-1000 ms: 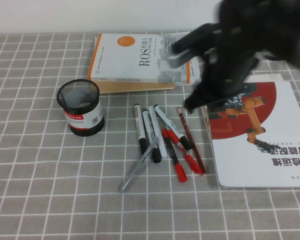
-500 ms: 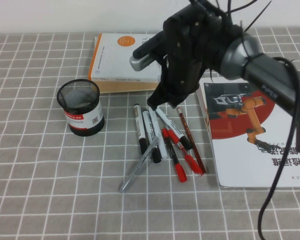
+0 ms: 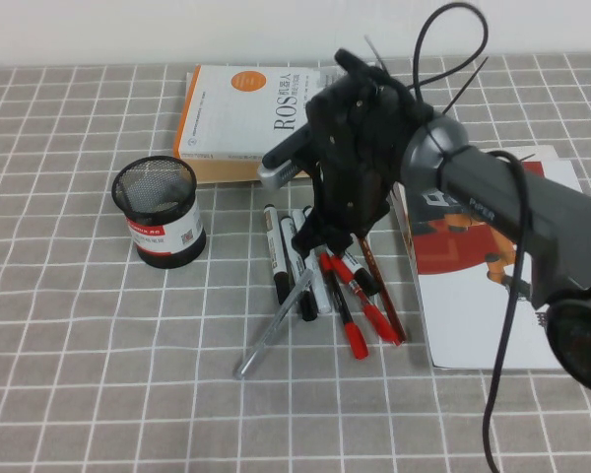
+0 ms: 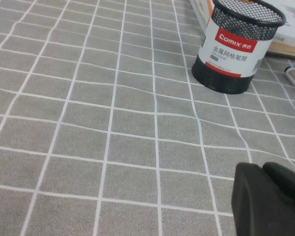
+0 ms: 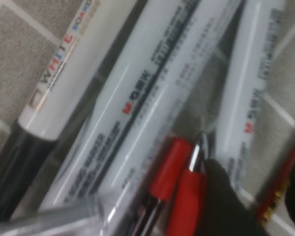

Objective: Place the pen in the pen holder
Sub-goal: Pick up the pen on the table, then place the pen onto the pen holder

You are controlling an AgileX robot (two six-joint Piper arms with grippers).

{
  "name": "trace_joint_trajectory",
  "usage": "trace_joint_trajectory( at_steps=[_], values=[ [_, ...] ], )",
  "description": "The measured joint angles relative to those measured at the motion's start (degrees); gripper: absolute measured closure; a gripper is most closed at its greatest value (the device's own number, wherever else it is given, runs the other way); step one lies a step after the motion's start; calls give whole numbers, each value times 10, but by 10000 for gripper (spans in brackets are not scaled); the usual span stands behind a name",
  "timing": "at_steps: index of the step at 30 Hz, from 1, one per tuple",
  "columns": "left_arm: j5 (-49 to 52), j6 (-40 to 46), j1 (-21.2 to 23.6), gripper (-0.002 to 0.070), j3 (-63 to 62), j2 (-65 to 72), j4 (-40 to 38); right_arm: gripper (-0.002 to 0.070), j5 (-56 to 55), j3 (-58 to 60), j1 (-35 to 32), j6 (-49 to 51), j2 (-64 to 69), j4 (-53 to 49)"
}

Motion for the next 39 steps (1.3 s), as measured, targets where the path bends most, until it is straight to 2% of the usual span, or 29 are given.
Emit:
trace_joint_trajectory(
  at_steps=[7,16,19,24,35,39],
  values=[
    [0,0,0,680,0,0,0,442,-19,-2,0,0,11,-9],
    [0,0,0,680,0,0,-1,521,-25,-9,-1,0,25,-16],
    [0,0,0,680,0,0,-1,580,-24,-12,-1,11,26,-14],
    [0,0,0,680,0,0,-1,580,-17,-38,-1,66,31,8],
    [0,0,0,680,0,0,-3,580,-32,-42,-1,74,-50,64],
    [0,0,0,680,0,0,-3,580,-78,-19,0,74,-94,83]
  ],
)
